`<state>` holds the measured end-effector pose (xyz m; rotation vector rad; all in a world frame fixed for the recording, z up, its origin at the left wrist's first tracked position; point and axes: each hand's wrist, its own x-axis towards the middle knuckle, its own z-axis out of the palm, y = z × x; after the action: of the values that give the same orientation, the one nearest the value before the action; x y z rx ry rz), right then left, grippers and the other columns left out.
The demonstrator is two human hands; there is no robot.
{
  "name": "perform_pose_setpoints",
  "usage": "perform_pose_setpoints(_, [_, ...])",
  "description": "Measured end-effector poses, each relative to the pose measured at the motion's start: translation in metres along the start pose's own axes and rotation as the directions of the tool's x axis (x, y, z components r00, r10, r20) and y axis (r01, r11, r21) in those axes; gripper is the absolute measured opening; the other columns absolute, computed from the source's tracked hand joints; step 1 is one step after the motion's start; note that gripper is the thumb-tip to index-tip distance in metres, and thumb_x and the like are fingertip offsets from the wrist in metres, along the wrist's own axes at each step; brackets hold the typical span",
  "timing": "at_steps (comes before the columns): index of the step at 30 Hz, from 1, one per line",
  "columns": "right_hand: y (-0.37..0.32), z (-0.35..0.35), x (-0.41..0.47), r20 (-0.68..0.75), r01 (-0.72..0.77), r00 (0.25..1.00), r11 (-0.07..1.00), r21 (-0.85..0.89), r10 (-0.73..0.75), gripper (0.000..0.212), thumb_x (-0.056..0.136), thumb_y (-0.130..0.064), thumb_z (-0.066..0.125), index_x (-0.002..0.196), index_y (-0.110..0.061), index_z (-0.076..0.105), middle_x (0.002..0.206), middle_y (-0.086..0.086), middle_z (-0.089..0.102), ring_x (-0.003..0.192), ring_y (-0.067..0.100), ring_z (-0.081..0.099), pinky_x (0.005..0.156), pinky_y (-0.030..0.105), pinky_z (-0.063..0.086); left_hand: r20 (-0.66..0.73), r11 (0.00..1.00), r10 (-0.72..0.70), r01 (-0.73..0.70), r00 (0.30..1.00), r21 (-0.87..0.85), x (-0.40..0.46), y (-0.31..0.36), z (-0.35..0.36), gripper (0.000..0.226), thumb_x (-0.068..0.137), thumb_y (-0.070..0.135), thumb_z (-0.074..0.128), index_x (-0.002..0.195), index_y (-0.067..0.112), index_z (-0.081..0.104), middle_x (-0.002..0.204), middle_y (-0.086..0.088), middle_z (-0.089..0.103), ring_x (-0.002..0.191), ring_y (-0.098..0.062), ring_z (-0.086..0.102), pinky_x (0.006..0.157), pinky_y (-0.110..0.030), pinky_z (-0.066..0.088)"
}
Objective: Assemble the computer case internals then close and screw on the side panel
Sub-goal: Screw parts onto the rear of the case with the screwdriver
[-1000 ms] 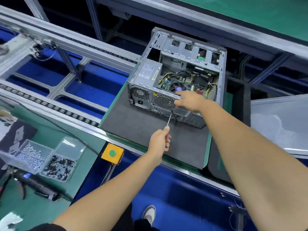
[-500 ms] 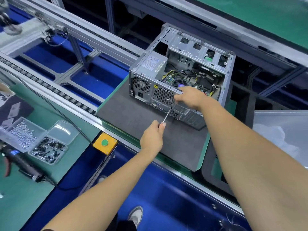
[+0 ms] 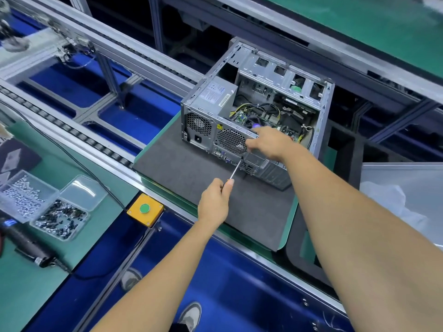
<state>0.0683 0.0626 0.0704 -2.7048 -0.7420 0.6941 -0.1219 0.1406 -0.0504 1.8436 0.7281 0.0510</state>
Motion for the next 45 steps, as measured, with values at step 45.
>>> perform_pose_setpoints(45, [-0.005,-0.005,-0.006,0.027,0.043,0.999,0.997,0.058,-0.045,0.018,0.086,-0.024,0.062,0.069,-0.025,0.056,0.090,-0.014,0.046,0.097,0.024,0.048,0.059,0.032,0.030,-0.049,0.994,0.106,-0.107,0.993,-0.001,0.000,0.010,-0.012,0.038,0.087,0.024,0.078,0.078,0.026,0.041,0.081,0.008,0.054,0.066,-0.005,0.048,0.060,-0.031,0.033])
